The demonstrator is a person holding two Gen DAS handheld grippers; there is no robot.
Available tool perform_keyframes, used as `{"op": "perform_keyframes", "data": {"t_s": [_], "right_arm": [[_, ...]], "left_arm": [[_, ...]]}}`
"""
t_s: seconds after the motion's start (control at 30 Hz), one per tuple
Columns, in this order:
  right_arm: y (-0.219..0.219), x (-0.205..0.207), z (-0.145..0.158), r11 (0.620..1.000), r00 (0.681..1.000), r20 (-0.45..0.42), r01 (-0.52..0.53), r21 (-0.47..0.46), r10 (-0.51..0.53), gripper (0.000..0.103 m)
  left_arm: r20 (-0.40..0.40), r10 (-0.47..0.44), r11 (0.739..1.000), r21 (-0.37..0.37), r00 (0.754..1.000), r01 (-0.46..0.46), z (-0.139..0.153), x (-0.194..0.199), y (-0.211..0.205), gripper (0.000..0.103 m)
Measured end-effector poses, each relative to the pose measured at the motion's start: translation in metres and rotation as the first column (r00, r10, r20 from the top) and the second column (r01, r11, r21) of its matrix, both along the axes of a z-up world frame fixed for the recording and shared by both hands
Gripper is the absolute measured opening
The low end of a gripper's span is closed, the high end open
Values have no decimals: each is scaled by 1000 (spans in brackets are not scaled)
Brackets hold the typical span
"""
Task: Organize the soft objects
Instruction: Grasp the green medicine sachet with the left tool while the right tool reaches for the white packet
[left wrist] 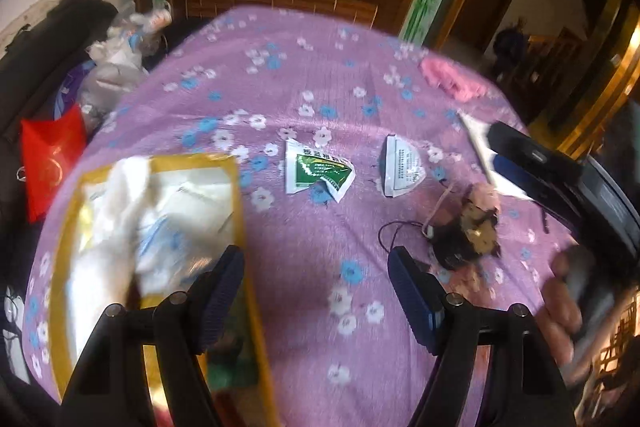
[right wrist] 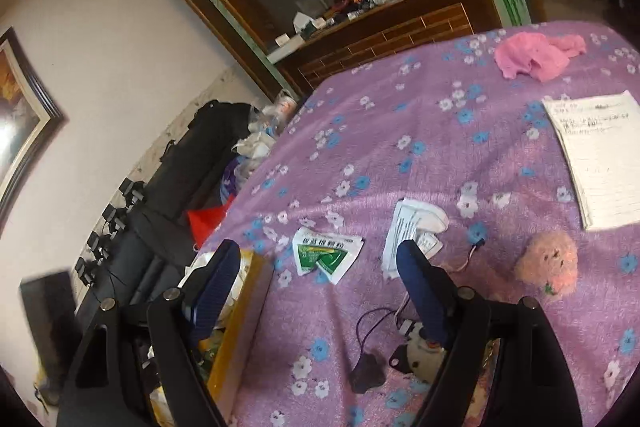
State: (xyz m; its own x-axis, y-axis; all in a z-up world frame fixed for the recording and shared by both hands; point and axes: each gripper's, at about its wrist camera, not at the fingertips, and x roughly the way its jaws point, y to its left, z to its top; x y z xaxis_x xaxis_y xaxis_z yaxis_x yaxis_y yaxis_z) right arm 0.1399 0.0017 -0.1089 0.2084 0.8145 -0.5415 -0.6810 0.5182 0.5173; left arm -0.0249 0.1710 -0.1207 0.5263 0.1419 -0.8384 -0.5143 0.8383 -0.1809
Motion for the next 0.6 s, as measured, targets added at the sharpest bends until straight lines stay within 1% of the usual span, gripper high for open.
{"op": "perform_keyframes", "data": {"t_s": [0.07, 0.1, 0.17, 0.27, 0.3, 0.33, 0.37, 0.4, 0.43, 0.5, 0.57, 0.6], "right_arm": [[0, 3, -2, 1000, 1000, -2, 15, -8, -15, 80], [-1, 5, -4, 1000, 1000, -8, 17, -7, -18, 80], [-4, 11, -8, 999, 999, -16, 34, -11, -34, 80], [-11, 21, -14, 998, 997, -42, 68, -17, -68, 80], [-13, 25, -16, 997, 995, -57, 78, -13, -79, 80], [-17, 30, -18, 996, 993, -79, 93, -6, -93, 80], [-19, 32, -21, 995, 991, -93, 95, 1, -95, 80], [-21, 34, -22, 996, 990, -104, 94, 8, -93, 80], [-21, 36, -23, 996, 989, -112, 94, 9, -93, 80], [-21, 37, -25, 995, 988, -122, 100, 0, -99, 80], [-21, 37, -26, 996, 988, -127, 92, 4, -90, 80], [-20, 36, -26, 996, 989, -121, 91, -1, -91, 80]], "left_arm": [[-33, 3, 1000, -31, 999, -4, -9, 25, 10, 77], [-63, 3, 998, -60, 998, -7, -17, 43, 17, 77], [-93, 0, 995, -97, 996, -9, -27, 67, 27, 77], [-130, 4, 995, -95, 991, -16, -41, 99, 38, 77], [-140, 2, 996, -83, 990, -14, -45, 108, 40, 77], [-171, -5, 998, -58, 985, -5, -52, 117, 41, 77], [-195, -1, 999, -38, 981, -7, -58, 125, 44, 77], [-213, 22, 1000, -12, 977, -25, -64, 130, 47, 77], [-219, 34, 999, -9, 975, -36, -68, 133, 49, 77], [-231, 51, 998, -31, 972, -59, -77, 136, 54, 77], [-221, 68, 995, -54, 973, -82, -81, 135, 56, 73], [-212, 64, 995, -67, 975, -80, -82, 133, 56, 64]]}}
